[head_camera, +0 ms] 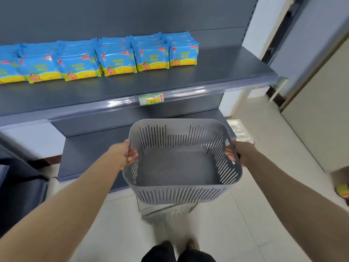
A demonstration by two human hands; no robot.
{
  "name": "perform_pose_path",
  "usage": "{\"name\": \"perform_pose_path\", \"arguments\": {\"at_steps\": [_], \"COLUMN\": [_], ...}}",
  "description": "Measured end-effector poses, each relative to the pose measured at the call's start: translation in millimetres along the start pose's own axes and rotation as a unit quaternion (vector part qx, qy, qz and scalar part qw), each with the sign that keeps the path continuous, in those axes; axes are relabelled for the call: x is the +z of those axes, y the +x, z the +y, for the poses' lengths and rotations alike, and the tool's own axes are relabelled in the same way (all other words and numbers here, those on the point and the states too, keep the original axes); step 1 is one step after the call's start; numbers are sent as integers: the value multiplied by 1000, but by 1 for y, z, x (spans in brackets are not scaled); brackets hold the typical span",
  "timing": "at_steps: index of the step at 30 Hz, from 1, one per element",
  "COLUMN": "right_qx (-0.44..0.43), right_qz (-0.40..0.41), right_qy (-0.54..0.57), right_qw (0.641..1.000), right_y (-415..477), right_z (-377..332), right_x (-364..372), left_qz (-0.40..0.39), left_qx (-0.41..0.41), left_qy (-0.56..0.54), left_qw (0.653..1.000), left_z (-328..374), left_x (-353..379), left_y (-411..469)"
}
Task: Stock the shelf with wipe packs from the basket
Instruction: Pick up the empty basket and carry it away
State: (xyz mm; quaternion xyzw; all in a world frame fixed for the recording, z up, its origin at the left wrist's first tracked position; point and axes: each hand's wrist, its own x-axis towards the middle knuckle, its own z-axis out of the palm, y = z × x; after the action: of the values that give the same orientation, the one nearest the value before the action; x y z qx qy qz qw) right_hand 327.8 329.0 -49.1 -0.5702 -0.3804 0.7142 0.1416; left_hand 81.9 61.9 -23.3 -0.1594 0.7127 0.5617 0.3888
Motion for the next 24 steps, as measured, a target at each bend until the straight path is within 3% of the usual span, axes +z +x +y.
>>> {"name": "perform_pose_path", "arguments": {"at_steps": [10, 16, 24], "right_qx": [-44, -40, -64], "right_qz": [129, 183, 237], "right_qy": [90, 228, 292], "right_qw": [987, 956, 924], "right_y": [-45, -65, -77], "right_z": [-3, -13, -21], "right_x": [-156, -271, -409], "left_qz": [-94, -162, -244], "left_qx": [20, 22, 52], "left_qy": [126, 201, 232], "left_qw": [987, 966, 940], "left_z": [3, -14, -54], "left_x": [160, 301, 457], "left_y": [-15, -34, -111]}}
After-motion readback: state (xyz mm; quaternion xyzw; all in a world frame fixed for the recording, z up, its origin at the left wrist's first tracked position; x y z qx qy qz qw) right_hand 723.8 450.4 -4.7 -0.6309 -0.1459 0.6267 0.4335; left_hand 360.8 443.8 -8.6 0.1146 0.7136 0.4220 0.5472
